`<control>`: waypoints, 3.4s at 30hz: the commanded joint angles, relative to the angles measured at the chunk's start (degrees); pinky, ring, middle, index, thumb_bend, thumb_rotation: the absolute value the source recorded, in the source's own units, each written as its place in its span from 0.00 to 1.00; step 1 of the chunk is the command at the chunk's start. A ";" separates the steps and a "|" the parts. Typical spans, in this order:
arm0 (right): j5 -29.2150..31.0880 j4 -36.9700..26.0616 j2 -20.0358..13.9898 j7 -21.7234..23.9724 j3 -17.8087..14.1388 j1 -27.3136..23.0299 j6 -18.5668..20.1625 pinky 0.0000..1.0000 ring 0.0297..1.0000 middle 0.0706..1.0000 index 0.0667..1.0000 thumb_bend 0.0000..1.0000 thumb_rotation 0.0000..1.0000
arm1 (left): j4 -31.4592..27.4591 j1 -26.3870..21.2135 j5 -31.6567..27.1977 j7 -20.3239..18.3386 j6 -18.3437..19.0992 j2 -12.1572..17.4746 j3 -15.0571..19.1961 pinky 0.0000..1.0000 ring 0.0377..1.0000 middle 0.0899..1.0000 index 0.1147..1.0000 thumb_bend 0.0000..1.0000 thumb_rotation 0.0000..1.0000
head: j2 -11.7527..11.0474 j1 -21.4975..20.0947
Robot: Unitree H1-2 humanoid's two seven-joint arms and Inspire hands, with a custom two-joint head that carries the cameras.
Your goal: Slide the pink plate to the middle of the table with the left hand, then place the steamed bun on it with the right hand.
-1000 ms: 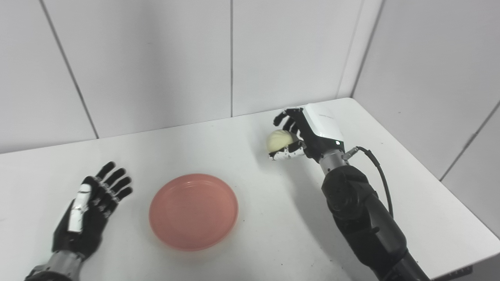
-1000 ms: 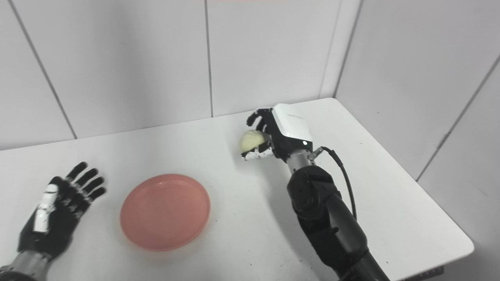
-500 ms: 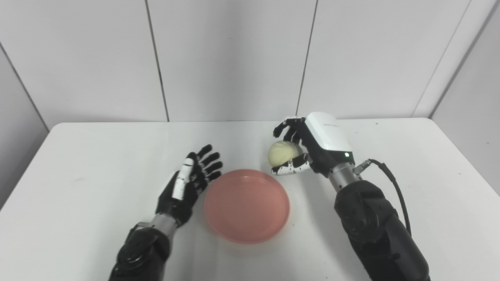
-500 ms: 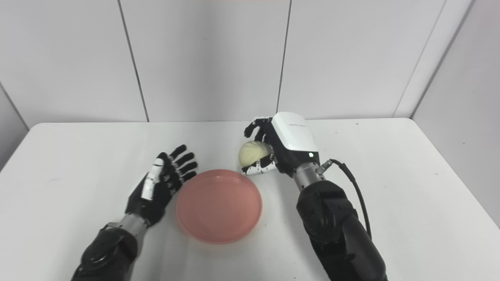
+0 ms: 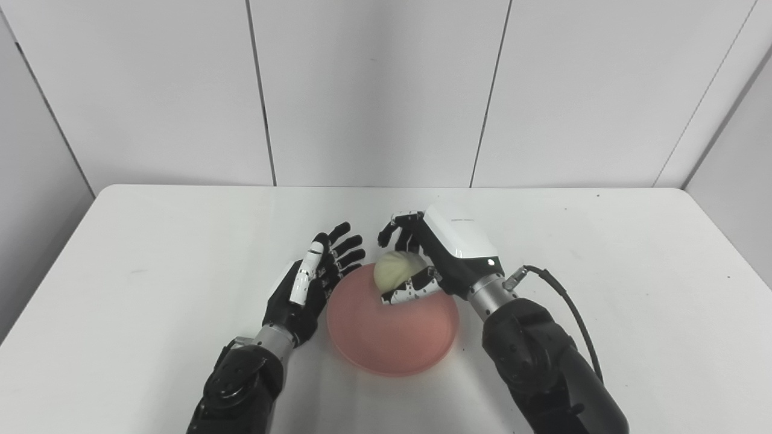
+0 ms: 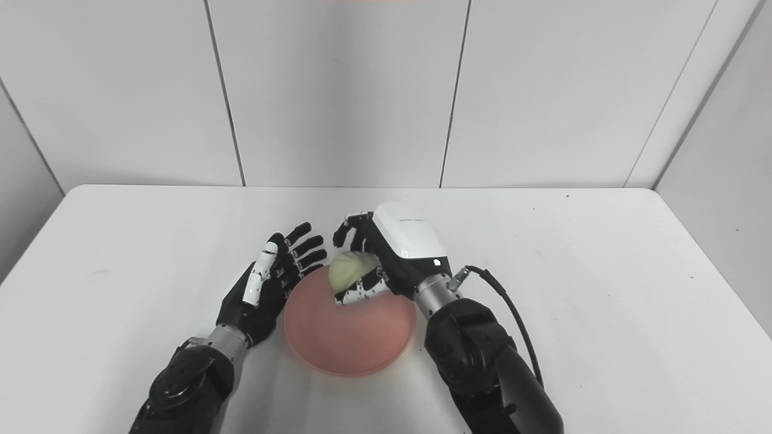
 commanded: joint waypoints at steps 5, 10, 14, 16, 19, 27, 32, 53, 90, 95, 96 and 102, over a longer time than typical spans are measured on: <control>0.20 -0.14 -0.09 -0.95 0.73 -0.65 -4.52 0.38 0.41 0.38 0.49 0.52 0.00 | 2.39 2.79 1.70 1.47 7.11 -0.41 -0.57 0.86 0.86 0.87 0.89 0.40 1.00 | 0.68 0.23; 0.70 1.68 -0.03 -1.18 0.72 -0.05 -6.35 0.39 0.41 0.37 0.50 0.52 0.00 | 2.11 2.76 1.79 1.54 7.52 -0.51 -0.47 0.86 0.86 0.87 0.88 0.40 1.00 | 1.31 0.17; 0.48 2.34 0.08 0.05 0.70 0.11 -5.60 0.39 0.42 0.38 0.50 0.52 0.00 | 1.55 2.87 1.73 1.62 7.89 -0.59 -0.43 0.85 0.86 0.87 0.88 0.40 1.00 | 1.68 0.24; 0.34 3.08 -0.01 0.07 0.76 0.16 -5.80 0.39 0.42 0.38 0.50 0.52 0.00 | 1.22 2.93 1.85 1.56 8.12 -0.52 -0.55 0.85 0.86 0.87 0.88 0.40 1.00 | 1.94 0.35; 0.23 4.33 -0.07 -0.27 0.83 0.31 -6.32 0.36 0.39 0.36 0.50 0.52 0.00 | 0.95 2.97 2.13 1.46 8.19 -0.40 -0.80 0.85 0.87 0.88 0.89 0.40 1.00 | 2.10 0.38; -0.53 8.49 0.19 -0.91 1.90 0.22 -6.83 0.34 0.37 0.36 0.50 0.52 0.00 | 0.67 3.05 2.25 1.46 8.30 -0.49 -0.88 0.86 0.87 0.88 0.89 0.40 1.00 | 2.14 0.55; -0.82 9.86 -0.06 -1.41 2.49 0.10 -7.12 0.30 0.33 0.43 0.45 0.53 0.00 | 1.13 2.92 2.50 1.55 7.82 -0.68 -0.89 0.86 0.86 0.88 0.89 0.41 1.00 | 2.19 0.66; -3.69 0.63 -1.42 9.96 2.77 -0.27 -2.83 0.63 0.73 0.76 0.75 0.66 0.39 | 0.46 2.95 1.70 1.72 8.47 -1.86 -0.01 0.83 0.85 0.86 0.85 0.39 0.96 | 2.29 1.26; 14.04 -6.33 4.16 8.12 -16.17 5.30 5.59 0.83 0.98 1.00 1.00 0.77 1.00 | -3.45 4.85 4.62 4.80 5.84 -1.50 0.59 0.92 0.92 0.94 0.94 0.37 1.00 | 1.40 -2.48; 19.22 -4.70 6.68 3.40 -19.68 8.01 5.27 0.95 1.00 1.00 1.00 0.75 1.00 | -6.83 6.47 5.21 5.87 4.61 -1.81 0.98 0.99 0.98 0.99 1.00 0.36 1.00 | 0.80 -3.44; 20.49 -4.34 7.26 2.27 -20.41 8.42 4.74 0.98 1.00 1.00 1.00 0.70 1.00 | -7.21 6.68 5.22 5.88 4.47 -1.83 1.08 1.00 0.99 1.00 1.00 0.36 1.00 | 0.80 -3.44; 32.43 1.32 10.73 -3.09 -26.00 11.49 -0.92 1.00 1.00 1.00 1.00 0.62 1.00 | -8.27 8.27 8.04 7.06 -0.03 -1.32 1.01 1.00 1.00 1.00 1.00 0.36 1.00 | 0.02 -3.67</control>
